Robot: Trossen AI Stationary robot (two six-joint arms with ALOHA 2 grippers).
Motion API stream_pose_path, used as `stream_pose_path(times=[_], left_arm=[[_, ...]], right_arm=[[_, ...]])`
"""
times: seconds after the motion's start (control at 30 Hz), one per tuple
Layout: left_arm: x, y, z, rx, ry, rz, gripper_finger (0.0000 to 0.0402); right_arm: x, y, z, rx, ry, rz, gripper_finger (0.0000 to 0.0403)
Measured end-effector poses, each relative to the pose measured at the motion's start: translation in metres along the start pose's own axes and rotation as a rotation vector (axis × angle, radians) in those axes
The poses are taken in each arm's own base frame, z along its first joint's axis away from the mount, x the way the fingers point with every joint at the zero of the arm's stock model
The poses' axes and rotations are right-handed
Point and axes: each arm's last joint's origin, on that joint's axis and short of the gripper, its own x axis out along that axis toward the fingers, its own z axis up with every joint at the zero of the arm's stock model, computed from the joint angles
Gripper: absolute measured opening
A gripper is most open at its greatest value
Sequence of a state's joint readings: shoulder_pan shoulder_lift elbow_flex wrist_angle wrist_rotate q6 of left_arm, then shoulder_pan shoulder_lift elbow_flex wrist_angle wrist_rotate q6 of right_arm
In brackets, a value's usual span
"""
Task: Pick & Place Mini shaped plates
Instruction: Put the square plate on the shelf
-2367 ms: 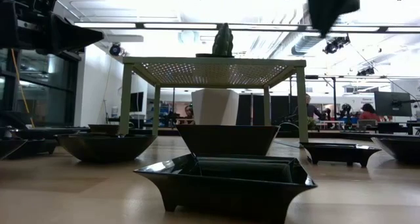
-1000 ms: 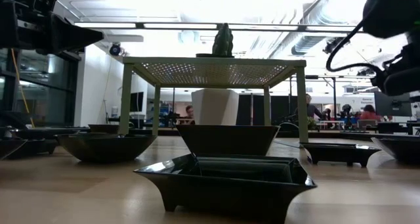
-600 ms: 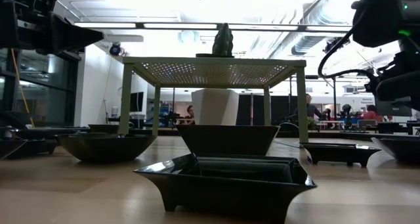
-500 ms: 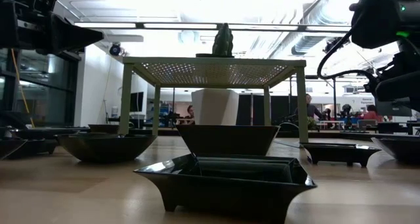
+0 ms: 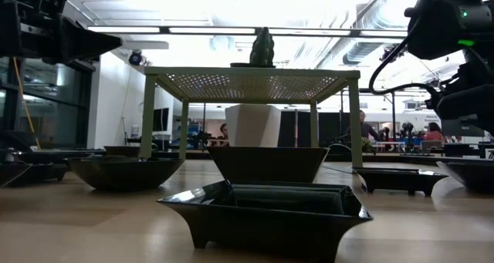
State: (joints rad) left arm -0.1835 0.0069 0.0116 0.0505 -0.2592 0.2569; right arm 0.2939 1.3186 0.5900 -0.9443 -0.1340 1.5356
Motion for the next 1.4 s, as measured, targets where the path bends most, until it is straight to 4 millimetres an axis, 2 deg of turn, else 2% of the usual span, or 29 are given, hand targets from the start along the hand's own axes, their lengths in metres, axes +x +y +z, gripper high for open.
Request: stream_pose_path(times=[1.4], left_arm=[[0.0000,0.0000,0.0000,0.000,0.000,0.000,0.0000]], right_arm=[[0.0052,0.0064,0.0002,0.060,0.026,0.009,0.0137]])
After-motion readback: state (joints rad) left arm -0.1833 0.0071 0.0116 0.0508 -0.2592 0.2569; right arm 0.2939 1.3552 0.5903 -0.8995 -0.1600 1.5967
